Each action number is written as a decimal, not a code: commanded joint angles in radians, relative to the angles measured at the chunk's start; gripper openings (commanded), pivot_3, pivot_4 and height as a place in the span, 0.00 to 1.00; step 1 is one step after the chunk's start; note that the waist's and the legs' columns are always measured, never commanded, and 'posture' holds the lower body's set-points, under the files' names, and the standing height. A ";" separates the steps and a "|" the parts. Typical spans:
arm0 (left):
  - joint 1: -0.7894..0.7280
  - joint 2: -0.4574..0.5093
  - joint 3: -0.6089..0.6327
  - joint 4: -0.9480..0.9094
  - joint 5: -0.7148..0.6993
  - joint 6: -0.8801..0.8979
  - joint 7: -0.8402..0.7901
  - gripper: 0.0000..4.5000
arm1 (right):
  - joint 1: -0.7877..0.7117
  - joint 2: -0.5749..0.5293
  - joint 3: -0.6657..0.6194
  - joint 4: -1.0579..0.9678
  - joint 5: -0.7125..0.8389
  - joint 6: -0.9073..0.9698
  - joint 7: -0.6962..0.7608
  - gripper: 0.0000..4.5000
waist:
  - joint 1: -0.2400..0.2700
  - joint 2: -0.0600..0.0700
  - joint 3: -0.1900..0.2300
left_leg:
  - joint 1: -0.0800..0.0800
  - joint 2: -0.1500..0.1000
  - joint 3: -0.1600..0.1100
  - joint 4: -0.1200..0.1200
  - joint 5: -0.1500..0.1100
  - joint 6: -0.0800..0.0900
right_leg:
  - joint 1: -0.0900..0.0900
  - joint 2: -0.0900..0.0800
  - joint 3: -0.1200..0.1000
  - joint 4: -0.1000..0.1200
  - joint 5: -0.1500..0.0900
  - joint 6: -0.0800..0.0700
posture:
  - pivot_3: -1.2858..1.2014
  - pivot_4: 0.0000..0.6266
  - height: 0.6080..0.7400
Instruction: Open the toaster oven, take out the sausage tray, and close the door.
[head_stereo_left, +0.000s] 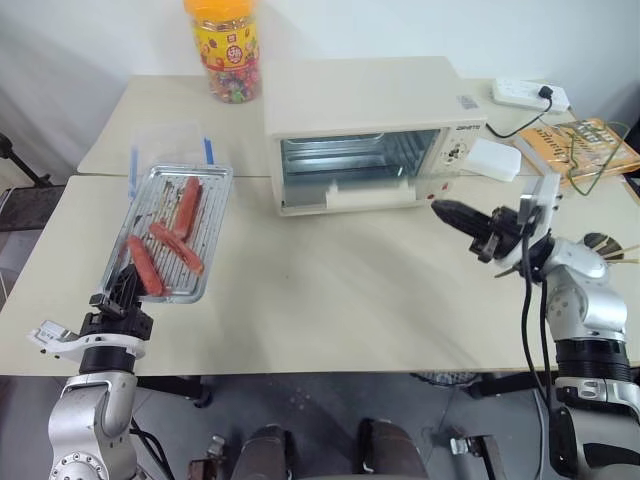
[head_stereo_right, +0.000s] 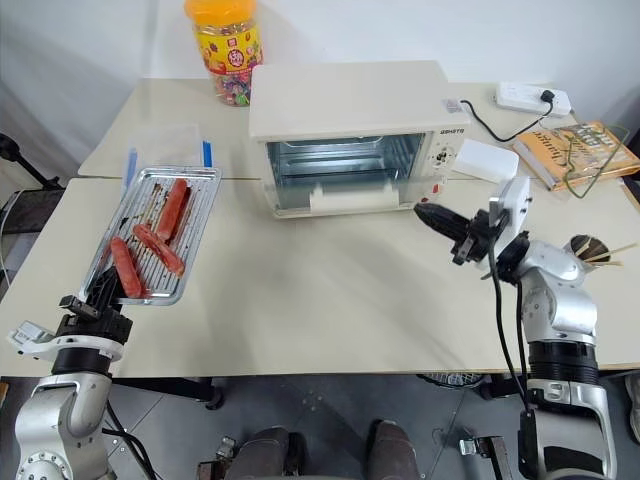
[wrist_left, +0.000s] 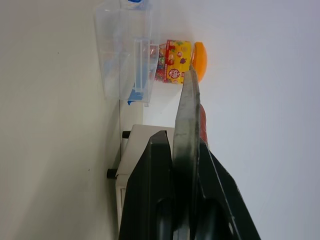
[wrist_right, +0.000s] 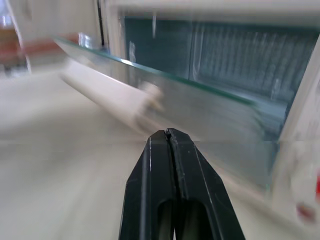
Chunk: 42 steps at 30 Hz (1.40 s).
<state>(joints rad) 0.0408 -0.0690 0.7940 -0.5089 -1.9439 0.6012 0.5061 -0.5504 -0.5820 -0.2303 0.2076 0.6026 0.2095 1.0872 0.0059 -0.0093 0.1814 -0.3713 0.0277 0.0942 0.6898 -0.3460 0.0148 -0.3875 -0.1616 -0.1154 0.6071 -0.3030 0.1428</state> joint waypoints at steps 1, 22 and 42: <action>0.009 0.022 -0.005 -0.051 -0.028 0.018 -0.024 0.00 | -0.038 -0.005 -0.055 -0.098 0.089 0.099 -0.066 0.01 | 0.001 0.000 0.000 | 0.000 0.000 0.000 0.000 0.000 0.000 | 0.000 0.000 0.000 0.000 0.000 0.000 | 0.52 0.24 1.00; -0.110 0.640 -0.262 0.603 -0.028 0.746 -0.568 0.00 | 0.587 -0.243 -0.265 -0.568 0.071 0.098 0.081 1.00 | 0.019 0.001 -0.001 | -0.001 0.001 0.004 0.000 -0.004 0.000 | -0.004 0.003 0.004 0.000 -0.001 -0.001 | 0.52 0.24 1.00; -0.797 0.482 -0.694 1.158 0.196 0.846 -0.344 0.00 | 1.116 -0.095 -0.601 -0.921 0.160 0.140 -0.063 1.00 | 0.044 0.000 -0.001 | 0.000 0.000 0.005 -0.002 -0.003 -0.002 | -0.003 0.004 0.006 0.000 0.000 0.000 | 0.52 0.24 1.00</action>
<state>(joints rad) -0.7376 0.4311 0.0965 0.6391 -1.7891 1.4388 0.1950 0.5401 -0.6931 -0.7806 -0.6705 0.7374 0.3700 1.0271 0.0502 -0.0097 0.1801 -0.3710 0.0278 0.0996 0.6880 -0.3487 0.0127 -0.3909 -0.1570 -0.1095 0.6066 -0.3029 0.1424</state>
